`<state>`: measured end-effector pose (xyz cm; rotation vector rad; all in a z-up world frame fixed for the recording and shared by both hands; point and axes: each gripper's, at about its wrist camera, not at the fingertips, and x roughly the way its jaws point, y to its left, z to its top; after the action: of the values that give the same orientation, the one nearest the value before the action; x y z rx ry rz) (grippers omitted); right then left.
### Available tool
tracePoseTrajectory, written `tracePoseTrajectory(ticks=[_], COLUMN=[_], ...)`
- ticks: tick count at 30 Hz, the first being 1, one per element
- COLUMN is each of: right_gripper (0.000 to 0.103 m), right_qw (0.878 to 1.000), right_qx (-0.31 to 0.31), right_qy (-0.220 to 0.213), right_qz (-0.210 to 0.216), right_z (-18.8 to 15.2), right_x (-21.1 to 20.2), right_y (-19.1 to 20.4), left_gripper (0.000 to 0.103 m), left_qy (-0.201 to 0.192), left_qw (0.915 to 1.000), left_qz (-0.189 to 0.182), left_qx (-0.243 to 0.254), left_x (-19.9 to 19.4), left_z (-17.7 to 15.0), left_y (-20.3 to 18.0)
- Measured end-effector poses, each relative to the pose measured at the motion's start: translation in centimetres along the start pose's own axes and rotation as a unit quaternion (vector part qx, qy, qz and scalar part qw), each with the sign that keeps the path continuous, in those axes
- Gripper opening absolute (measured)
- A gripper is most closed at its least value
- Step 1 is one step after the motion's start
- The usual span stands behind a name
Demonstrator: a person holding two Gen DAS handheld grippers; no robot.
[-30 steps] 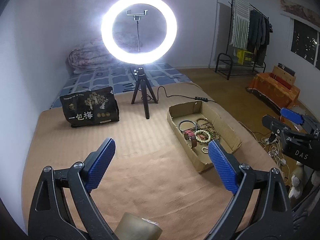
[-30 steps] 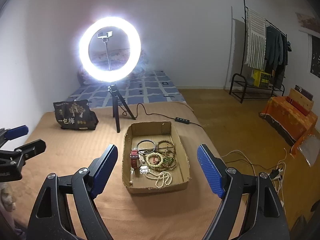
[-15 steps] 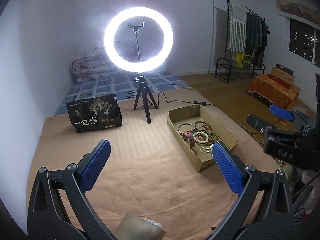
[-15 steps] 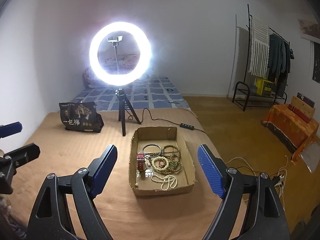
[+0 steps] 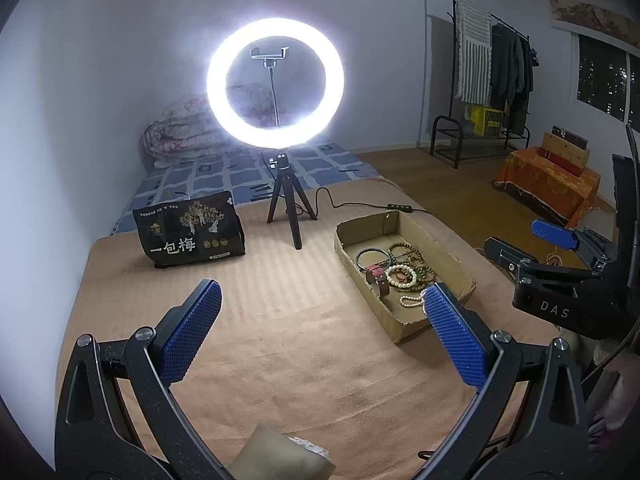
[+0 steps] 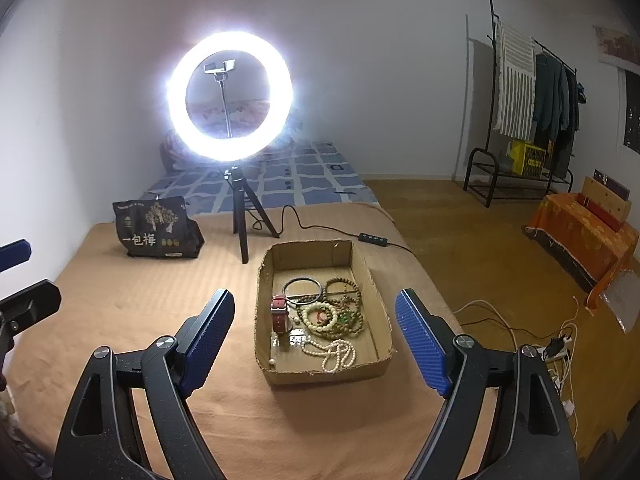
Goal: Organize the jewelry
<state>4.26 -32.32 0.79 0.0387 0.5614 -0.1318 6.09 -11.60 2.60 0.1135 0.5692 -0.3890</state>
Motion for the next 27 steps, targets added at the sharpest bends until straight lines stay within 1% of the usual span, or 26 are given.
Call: tracePoseTrajectory(ticks=[27], right_gripper=[0.083], right_qw=[1.000], right_qx=[-0.005], right_qy=[0.005], right_qz=[0.001], right_z=[-0.23], right_x=[0.19], right_y=[0.27], left_gripper=[0.103], left_qy=[-0.002], left_qw=[0.9999], left_qz=[0.010], left_qx=[0.005], left_x=[0.18], left_z=[-0.10], left_y=[0.50])
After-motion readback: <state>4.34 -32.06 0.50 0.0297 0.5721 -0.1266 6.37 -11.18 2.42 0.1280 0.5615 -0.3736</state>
